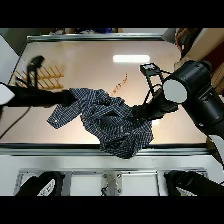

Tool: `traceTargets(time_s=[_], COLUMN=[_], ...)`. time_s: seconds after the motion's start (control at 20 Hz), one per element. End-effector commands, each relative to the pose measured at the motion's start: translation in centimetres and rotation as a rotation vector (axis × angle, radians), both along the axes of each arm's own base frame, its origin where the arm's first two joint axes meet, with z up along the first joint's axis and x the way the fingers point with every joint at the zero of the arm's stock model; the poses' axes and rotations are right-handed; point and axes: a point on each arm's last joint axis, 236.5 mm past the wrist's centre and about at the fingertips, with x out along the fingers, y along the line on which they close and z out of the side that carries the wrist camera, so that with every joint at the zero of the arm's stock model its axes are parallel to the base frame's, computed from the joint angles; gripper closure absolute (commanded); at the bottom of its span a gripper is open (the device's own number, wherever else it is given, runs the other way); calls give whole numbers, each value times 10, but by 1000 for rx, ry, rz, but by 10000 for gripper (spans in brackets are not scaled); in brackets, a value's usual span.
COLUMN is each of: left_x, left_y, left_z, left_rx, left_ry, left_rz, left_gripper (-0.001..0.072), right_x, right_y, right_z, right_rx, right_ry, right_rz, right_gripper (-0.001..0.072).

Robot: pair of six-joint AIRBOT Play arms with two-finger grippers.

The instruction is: Fold the clothes and pants, and hang the long-sleeved shirts on hangers.

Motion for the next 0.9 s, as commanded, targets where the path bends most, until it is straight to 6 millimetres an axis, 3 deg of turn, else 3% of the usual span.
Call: traceTargets(time_s=[0.0, 0.15, 0.25, 0.6, 0.85], left_x=[34, 51, 64, 116, 137], left_y=[98, 185, 224, 318, 363], left_z=[16, -6, -26, -95, -130], left_rx=[178, 407, 481, 495, 570], left_ry=[-67, -2, 31, -9, -66], left_rz=[188, 317, 366, 513, 486], left_gripper=[-2, -3, -4, -3, -2], right_x=[0, 0, 0, -1, 0], right_y=[0, 0, 0, 0, 0], right_z=[0, 0, 0, 0, 0], right_rx=[0, 1, 0, 1, 0], right_ry=[1, 1, 1, 1, 1], right_rz=[1, 1, 1, 1, 1], right_gripper=[690, 689, 690, 689, 689])
